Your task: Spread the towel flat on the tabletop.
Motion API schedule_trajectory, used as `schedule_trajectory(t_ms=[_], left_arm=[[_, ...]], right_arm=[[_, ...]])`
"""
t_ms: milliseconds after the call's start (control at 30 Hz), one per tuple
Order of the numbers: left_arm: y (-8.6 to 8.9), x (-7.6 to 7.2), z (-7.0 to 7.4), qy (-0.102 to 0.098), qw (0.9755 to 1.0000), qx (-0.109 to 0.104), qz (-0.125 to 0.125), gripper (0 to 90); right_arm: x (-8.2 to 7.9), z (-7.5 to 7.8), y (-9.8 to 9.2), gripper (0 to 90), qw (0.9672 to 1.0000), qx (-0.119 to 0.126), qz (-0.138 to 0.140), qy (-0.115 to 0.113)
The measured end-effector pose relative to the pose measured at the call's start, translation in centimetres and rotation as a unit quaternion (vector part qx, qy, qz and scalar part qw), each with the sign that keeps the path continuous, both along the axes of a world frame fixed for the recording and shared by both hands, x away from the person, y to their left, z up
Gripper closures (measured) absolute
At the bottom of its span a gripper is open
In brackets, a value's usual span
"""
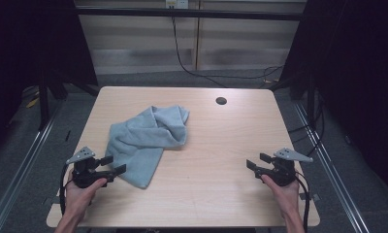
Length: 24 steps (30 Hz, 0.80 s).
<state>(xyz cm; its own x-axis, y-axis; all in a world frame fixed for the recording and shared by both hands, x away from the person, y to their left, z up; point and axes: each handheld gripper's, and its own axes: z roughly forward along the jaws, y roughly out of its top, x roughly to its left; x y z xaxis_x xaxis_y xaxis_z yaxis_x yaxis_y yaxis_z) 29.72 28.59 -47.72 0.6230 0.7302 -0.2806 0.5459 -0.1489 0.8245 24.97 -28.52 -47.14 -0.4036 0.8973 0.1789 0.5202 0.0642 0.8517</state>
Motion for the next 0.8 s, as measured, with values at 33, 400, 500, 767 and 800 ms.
schedule_trajectory(t_ms=[33,400,500,767,800], left_arm=[[0.0,0.0,0.0,0.0,1.0,0.0,0.0,24.5],[-1.3,0.2,-0.2,0.008,0.9998,0.014,-0.014,24.6],[-1.9,0.8,-0.3,0.011,0.9996,0.015,-0.018,29.3],[-2.9,2.7,-0.3,0.026,0.9988,0.03,-0.03,45.0],[-3.0,2.8,-0.3,0.026,0.9985,0.029,-0.039,45.0]], right_arm=[[0.0,0.0,0.0,33.2,1.0,0.0,0.0,0.0],[0.4,-0.4,0.6,37.0,0.9994,0.005,0.033,0.011],[0.6,-0.4,0.9,36.9,0.999,0.002,0.043,0.017],[1.0,-0.5,2.0,35.3,0.9976,0.002,0.064,0.025],[1.1,-0.5,2.2,35.2,0.9972,0.003,0.071,0.024]])
